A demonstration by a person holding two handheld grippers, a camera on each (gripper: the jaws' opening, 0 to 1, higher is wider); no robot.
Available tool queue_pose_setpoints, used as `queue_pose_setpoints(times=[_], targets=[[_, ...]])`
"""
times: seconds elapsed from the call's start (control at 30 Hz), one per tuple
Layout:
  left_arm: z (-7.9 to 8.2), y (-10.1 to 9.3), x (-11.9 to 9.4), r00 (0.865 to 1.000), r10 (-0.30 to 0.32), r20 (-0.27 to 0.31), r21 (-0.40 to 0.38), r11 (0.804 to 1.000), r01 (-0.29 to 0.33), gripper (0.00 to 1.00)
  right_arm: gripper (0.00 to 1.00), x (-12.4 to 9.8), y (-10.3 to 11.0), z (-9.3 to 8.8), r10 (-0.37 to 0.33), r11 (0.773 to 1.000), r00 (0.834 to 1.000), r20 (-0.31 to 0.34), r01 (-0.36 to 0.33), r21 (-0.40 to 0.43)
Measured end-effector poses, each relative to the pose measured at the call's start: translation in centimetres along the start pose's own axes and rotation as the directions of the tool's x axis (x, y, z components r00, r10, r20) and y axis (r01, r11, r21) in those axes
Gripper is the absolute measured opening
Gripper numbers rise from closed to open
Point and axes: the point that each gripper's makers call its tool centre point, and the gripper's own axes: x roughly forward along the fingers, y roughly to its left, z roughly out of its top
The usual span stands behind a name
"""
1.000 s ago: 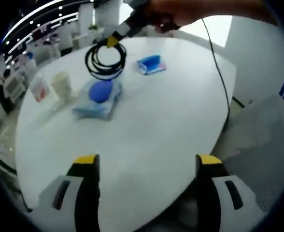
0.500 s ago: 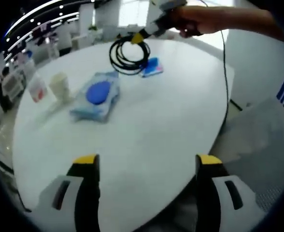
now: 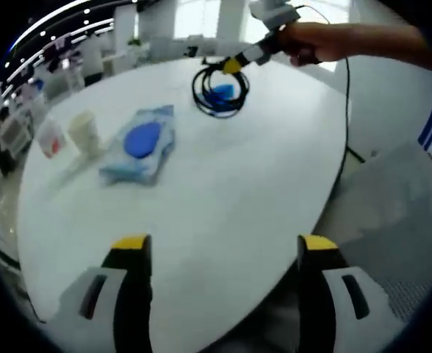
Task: Arrange the tabletop items into an orderly group along one side of the table until the central work area is clear of visible clutter.
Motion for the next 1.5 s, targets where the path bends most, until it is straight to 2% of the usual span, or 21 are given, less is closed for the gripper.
queue_pose_setpoints(times=[0.17, 0.4, 0.87, 1.0, 1.5], targets=[[-0.2, 0.0, 0.0, 1.0, -0.003, -0.006, -0.007, 1.0, 0.003, 0.78, 0.06, 0.3, 0.3, -2.3, 0.021, 1.0, 0.999, -0.043, -0.021, 0.007], [-0.5, 0.0, 0.0, 1.0, -0.003, -0.019, 0.0, 1.0, 0.003, 0.78, 0.06, 0.9, 1.0, -4.6, 0.049, 0.999, 0.995, -0.092, -0.048, 0.005], [-1.0, 0.1, 0.1, 0.999, 0.006, -0.043, 0.001, 1.0, -0.006, 0.78, 0.05, 2.9, -0.2, -6.2, 0.056, 0.998, 0.987, -0.154, -0.055, 0.008], [-1.2, 0.3, 0.1, 0.999, 0.012, -0.048, -0.006, 1.0, -0.012, 0.78, 0.05, 3.5, -0.2, -7.2, 0.057, 0.996, 0.98, -0.191, -0.068, -0.052], [-2.3, 0.6, 0.3, 0.996, 0.019, -0.088, -0.015, 1.0, -0.021, 0.77, 0.06, 5.2, -0.3, -9.4, 0.078, 0.995, 0.968, -0.24, -0.091, -0.045]])
